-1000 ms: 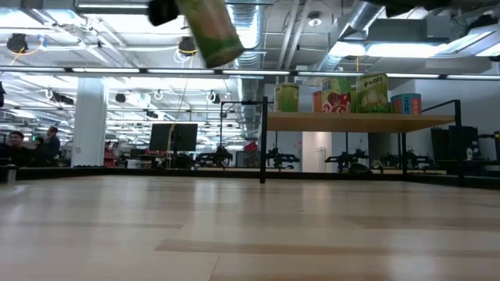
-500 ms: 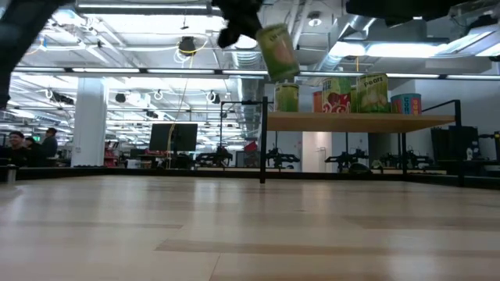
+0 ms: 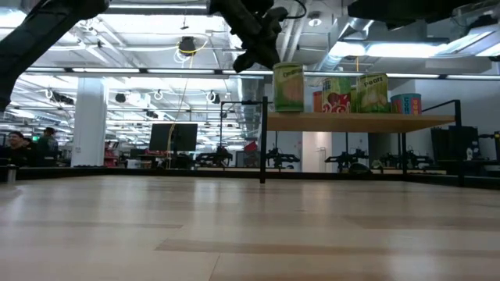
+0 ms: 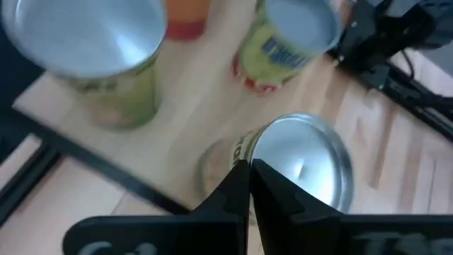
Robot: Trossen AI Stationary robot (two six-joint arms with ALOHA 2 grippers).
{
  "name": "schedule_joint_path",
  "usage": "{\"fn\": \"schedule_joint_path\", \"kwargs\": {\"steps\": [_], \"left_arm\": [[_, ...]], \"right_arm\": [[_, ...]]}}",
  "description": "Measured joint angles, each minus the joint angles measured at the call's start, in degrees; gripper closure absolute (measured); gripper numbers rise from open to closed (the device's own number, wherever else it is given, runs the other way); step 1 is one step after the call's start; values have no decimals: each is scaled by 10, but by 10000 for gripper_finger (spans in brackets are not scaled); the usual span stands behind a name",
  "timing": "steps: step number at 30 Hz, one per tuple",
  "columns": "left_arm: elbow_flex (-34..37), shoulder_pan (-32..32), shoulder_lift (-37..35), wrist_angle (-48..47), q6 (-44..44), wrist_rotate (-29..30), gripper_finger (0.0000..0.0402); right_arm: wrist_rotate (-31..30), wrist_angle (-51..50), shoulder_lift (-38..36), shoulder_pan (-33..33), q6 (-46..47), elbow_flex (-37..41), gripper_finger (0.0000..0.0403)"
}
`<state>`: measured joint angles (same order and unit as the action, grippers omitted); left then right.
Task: Pick and place cans onto a shelf
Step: Put the large canned oranges on the shelf and aligned with the large canned oranges, then return to Home Position
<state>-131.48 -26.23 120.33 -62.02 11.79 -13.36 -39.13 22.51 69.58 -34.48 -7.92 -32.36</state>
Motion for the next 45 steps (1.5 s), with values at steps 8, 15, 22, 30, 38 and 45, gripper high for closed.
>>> {"fn": "schedule_joint_path", "kwargs": {"steps": [8, 15, 22, 30, 38, 45], "left_arm": [[0, -2, 0, 24, 11, 39, 401], [0, -6, 0, 46, 14, 52, 401], [0, -10, 11, 45, 14, 56, 401], [0, -10, 16, 52, 13, 83, 386], [0, -9, 16, 57, 4, 88, 322], [-4, -8, 5, 56, -59, 64, 283]], "right_arm": [[1, -1, 0, 0, 0, 0, 392], [1, -3, 0, 0, 4, 0, 392], [1, -3, 0, 0, 5, 0, 392], [1, -11, 0, 0, 9, 0, 392], [1, -11, 0, 0, 11, 0, 392], [2, -12, 0, 0, 13, 0, 392]]}}
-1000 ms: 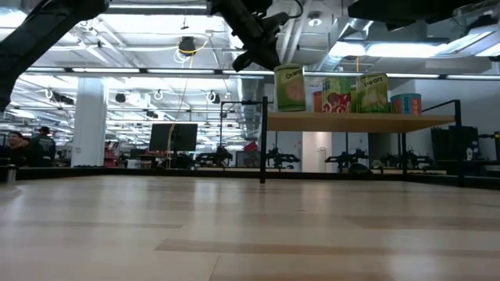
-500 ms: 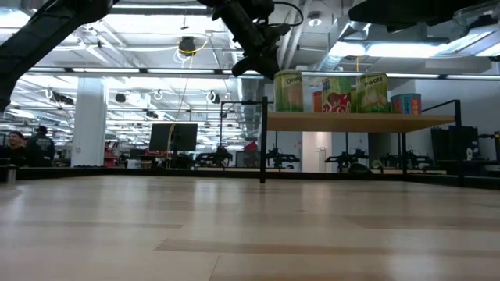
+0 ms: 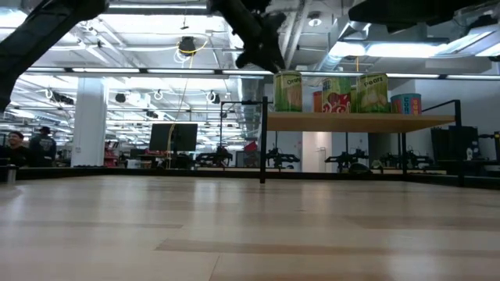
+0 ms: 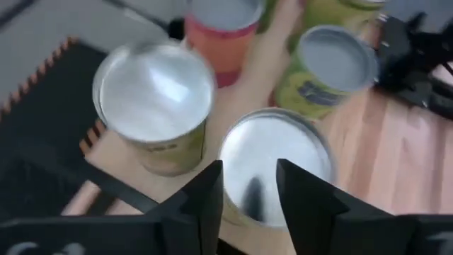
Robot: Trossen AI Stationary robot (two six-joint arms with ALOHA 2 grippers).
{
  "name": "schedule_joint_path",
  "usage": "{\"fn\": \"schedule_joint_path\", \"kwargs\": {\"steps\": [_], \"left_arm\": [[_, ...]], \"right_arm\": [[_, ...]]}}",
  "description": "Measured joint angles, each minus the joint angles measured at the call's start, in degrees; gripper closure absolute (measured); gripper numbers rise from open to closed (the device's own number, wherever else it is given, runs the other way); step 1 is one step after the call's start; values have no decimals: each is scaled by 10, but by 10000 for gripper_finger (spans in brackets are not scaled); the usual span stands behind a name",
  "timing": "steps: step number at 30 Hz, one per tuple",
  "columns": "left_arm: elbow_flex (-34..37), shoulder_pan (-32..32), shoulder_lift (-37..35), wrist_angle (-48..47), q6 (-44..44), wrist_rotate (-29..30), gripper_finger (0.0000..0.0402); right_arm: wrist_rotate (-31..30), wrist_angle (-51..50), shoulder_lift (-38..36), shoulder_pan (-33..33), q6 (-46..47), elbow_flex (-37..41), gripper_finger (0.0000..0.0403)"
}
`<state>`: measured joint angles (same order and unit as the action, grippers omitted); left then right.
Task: Pick and place cans onto a shelf
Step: Return to Home Position
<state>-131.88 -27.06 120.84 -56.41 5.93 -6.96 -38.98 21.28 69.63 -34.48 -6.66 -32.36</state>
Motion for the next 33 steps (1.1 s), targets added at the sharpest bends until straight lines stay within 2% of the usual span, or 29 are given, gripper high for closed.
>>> {"fn": "schedule_joint_path", "kwargs": {"steps": [7, 11, 15, 18, 21, 27, 33], "left_arm": [[-10, 28, -54, -15, -113, 36, 288], [-9, 62, -73, -3, -152, 77, 313], [41, 98, -80, 49, -177, 84, 345], [117, 119, -80, 111, -194, 81, 365], [217, 129, -98, 225, -203, 58, 375], [446, 129, -180, 489, -185, -2, 377], [651, 133, -277, 669, -171, -8, 378]], "right_arm": [[2, 2, 0, 5, 18, 0, 392], [26, -1, 0, 10, 8, 0, 393], [63, -20, -2, 28, -2, 0, 397], [103, -41, -21, 54, -3, 0, 398], [152, -79, -58, 82, -7, 0, 399], [247, -138, -165, 144, -18, 25, 399], [328, -121, -272, 221, -24, 95, 398]]}}
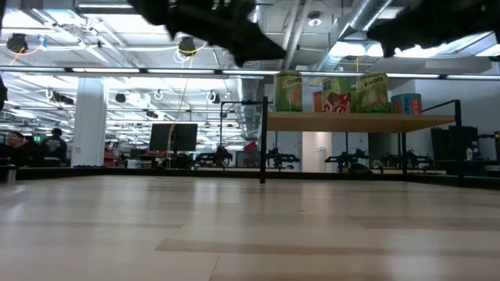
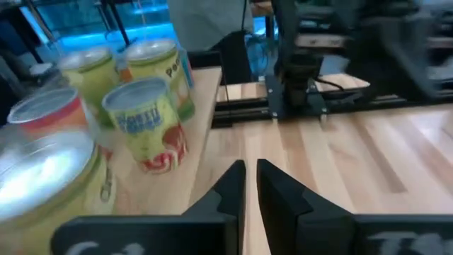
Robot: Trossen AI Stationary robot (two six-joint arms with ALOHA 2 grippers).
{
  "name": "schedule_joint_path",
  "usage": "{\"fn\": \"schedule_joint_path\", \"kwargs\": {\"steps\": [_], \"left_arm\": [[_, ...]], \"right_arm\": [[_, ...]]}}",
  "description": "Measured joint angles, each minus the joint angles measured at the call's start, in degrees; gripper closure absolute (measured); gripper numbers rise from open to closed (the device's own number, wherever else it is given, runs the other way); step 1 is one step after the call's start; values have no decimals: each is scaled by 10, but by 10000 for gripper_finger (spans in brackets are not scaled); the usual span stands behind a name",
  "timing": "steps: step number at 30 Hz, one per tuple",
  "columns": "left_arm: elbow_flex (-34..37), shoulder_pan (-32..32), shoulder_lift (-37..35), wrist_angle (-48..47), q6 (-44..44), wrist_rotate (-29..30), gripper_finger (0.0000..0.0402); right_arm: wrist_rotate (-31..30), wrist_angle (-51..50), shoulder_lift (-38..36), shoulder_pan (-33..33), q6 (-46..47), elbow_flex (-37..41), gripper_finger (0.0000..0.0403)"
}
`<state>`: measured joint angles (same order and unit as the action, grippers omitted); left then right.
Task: Pick and place cans onto a shelf
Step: Return to Home Position
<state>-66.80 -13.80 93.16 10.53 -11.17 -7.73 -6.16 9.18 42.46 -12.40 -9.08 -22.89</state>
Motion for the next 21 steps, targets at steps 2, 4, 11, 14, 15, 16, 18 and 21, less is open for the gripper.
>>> {"fn": "schedule_joint_path", "kwargs": {"steps": [2, 4, 11, 14, 15, 16, 18, 21], "left_arm": [[59, 1, -33, 41, 5, 0, 378], [112, 3, -66, 83, 5, 1, 378], [251, 6, -175, 167, 12, 0, 378], [296, 7, -220, 179, 14, -1, 378], [313, 7, -239, 175, 14, -3, 378], [325, 7, -252, 178, 14, -8, 378], [355, 7, -284, 176, 18, -19, 378], [396, 9, -330, 178, 22, -32, 378]], "right_arm": [[22, 0, -31, 20, 0, 21, 398], [34, 5, -56, 37, 0, 35, 398], [38, -17, -125, 78, 0, 55, 397], [53, -20, -145, 91, -7, 55, 398], [61, -23, -150, 96, -8, 55, 399], [69, -25, -155, 100, -10, 55, 399], [79, -30, -163, 109, -16, 55, 399], [84, -36, -176, 119, -19, 55, 398]]}}
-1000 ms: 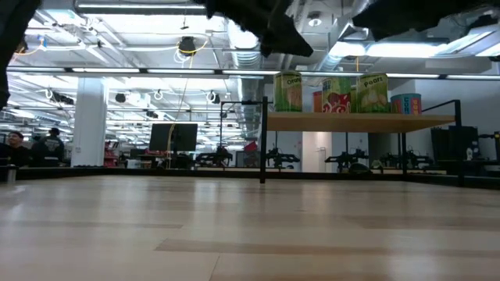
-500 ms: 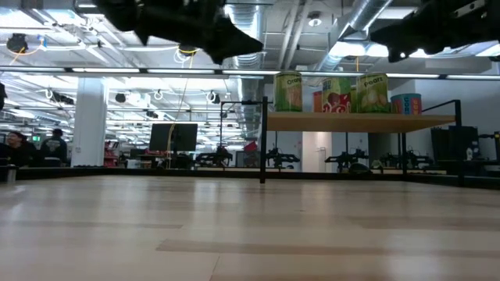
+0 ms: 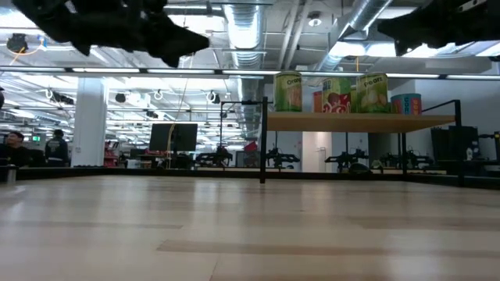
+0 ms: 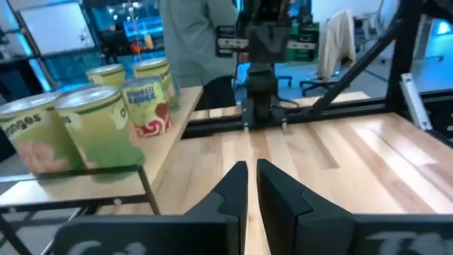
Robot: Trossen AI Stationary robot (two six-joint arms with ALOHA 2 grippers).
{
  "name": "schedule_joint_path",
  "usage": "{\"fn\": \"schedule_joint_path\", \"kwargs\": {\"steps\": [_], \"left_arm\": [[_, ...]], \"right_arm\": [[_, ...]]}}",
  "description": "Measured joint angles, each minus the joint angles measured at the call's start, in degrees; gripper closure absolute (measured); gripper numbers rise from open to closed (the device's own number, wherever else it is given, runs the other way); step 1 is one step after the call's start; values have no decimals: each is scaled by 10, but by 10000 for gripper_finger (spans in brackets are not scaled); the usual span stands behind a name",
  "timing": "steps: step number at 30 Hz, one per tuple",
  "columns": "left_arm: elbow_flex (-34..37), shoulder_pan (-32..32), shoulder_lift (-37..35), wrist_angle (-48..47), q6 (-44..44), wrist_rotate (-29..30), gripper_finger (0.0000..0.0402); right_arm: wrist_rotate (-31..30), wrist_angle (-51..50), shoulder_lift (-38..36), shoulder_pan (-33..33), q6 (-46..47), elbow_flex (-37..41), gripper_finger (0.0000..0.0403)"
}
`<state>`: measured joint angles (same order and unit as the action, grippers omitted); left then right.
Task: Pick and place cans onto a shelf
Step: Return to Home Position
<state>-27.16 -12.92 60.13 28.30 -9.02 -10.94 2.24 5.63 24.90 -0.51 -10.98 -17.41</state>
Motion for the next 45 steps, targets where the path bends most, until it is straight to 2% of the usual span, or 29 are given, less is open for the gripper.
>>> {"fn": "schedule_joint_path", "kwargs": {"steps": [6, 14, 20, 25, 28, 34, 40, 45], "left_arm": [[82, 5, -88, 27, 1, 18, 378], [139, 5, -199, 14, 8, 26, 378], [178, 5, -283, -11, 3, 57, 378], [191, 5, -360, -89, 7, 57, 386], [191, 5, -406, -127, 8, 57, 397], [191, 5, -497, -195, 20, 65, 400], [192, 5, -589, -263, 28, 93, 401], [254, 5, -596, -194, 41, 100, 401]], "right_arm": [[14, -11, -15, 25, -2, 4, 399], [67, 44, -66, 80, 22, 84, 399], [69, -1, -143, 117, 26, 94, 400], [86, -58, -209, 137, 32, 94, 400], [79, -57, -248, 145, 39, 109, 400], [36, 22, -248, 161, 50, 168, 400], [20, 8, -248, 166, 52, 169, 400], [16, -21, -248, 166, 57, 169, 399]]}}
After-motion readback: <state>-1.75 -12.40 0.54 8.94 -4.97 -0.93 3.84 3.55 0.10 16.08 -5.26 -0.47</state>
